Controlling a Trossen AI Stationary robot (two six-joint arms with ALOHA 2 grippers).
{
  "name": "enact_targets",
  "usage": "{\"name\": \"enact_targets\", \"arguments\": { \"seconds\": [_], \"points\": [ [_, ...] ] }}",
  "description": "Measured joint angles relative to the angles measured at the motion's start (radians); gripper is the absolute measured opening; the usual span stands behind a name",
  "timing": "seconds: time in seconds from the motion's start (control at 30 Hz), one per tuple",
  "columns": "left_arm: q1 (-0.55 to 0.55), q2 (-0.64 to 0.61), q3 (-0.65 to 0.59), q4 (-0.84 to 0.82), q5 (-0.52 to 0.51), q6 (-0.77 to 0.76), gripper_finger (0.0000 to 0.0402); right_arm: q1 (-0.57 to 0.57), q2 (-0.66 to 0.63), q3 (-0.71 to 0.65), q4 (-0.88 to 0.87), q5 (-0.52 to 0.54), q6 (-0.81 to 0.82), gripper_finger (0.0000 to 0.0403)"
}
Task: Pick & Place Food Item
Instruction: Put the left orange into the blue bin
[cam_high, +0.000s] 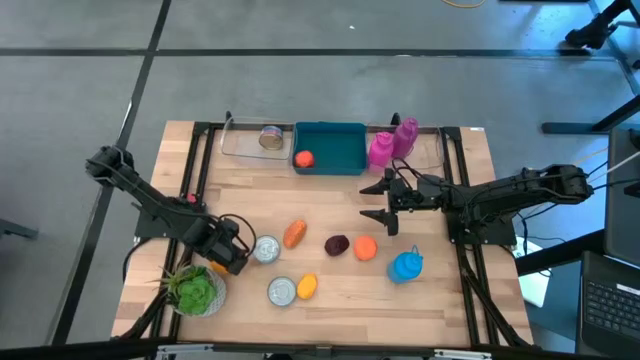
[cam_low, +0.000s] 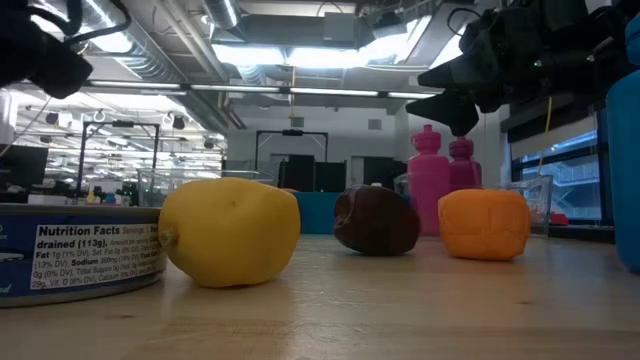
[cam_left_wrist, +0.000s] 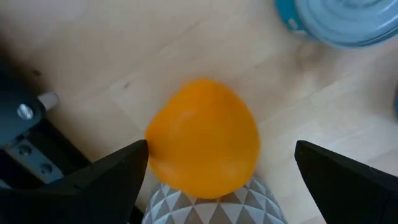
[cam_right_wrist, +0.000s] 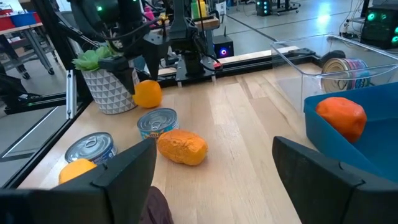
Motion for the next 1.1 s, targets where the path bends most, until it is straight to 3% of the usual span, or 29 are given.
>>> {"name": "enact_targets", "arguments": {
  "seconds": [0.47, 0.83, 1.1],
  "points": [
    [-0.010, 0.080, 0.000, 0.007, 0.015, -0.032, 0.0400, 0.000, 0.000, 0.000, -0.004, 0.000, 0.002, 0.0318],
    [0.018, 0.159, 0.000, 0.079, 0.057, 0.040, 0.0400, 0.000, 0.000, 0.000, -0.014, 0.000, 0.002, 0.0318],
    [0.064, 0.218, 0.000, 0.082, 0.089, 0.173, 0.0400, 0.000, 0.000, 0.000, -0.018, 0.000, 0.002, 0.0318]
  ]
}}
